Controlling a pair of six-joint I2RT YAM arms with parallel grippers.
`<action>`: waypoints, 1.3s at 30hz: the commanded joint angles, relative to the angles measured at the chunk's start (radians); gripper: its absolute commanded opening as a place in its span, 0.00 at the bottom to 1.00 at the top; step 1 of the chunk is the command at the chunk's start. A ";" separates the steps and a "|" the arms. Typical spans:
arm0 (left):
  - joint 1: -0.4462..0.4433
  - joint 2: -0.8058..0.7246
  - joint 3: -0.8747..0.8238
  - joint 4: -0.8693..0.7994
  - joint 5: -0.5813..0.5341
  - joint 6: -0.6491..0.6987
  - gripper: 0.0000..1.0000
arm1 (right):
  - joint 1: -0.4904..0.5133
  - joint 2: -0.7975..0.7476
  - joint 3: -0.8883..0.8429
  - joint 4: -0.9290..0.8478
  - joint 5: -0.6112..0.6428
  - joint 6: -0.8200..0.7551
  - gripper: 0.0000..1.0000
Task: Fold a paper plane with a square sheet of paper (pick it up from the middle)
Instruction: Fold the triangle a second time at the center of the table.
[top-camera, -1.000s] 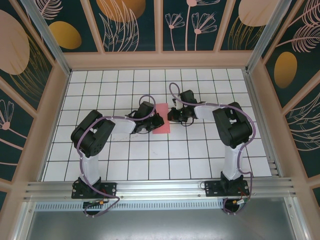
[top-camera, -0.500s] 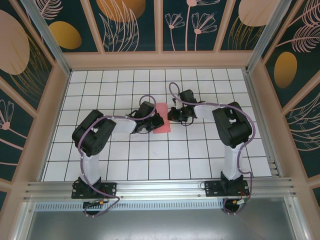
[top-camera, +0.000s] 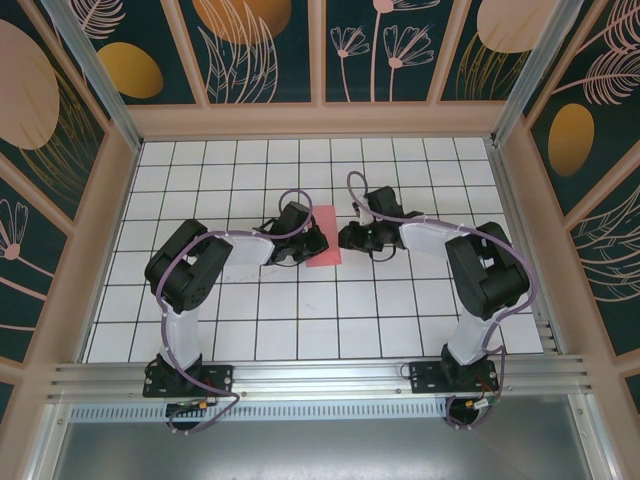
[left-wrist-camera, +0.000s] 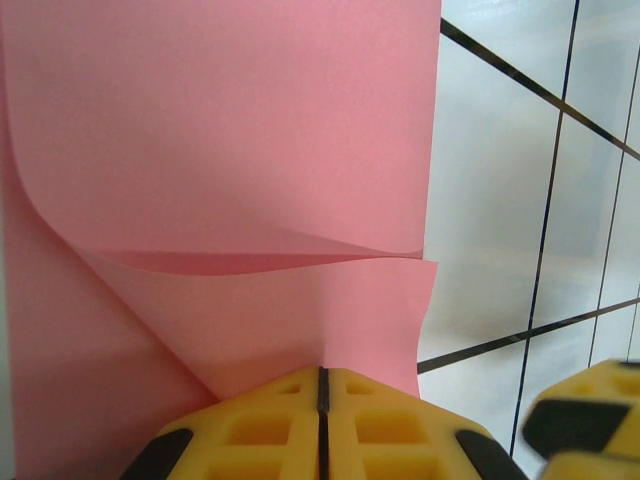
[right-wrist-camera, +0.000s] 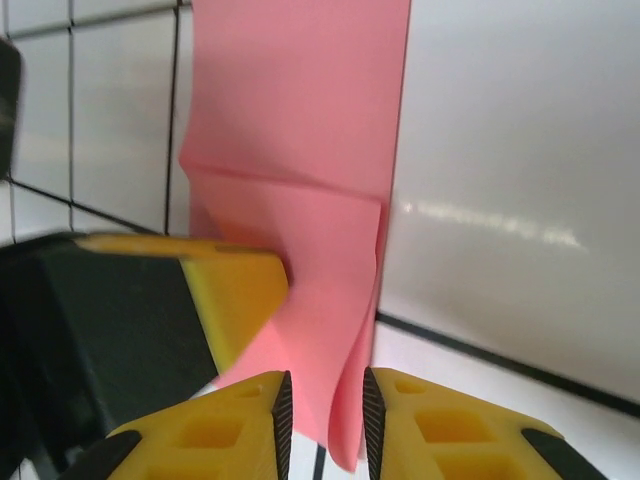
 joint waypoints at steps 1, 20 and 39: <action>-0.002 0.034 0.007 -0.072 -0.036 -0.019 0.10 | 0.012 0.006 -0.027 -0.015 -0.058 -0.026 0.27; -0.001 0.033 0.017 -0.080 -0.028 -0.018 0.10 | 0.013 0.103 0.017 0.009 -0.128 -0.042 0.19; -0.002 0.031 0.012 -0.083 -0.035 -0.014 0.10 | -0.015 0.072 -0.019 0.056 -0.164 0.008 0.18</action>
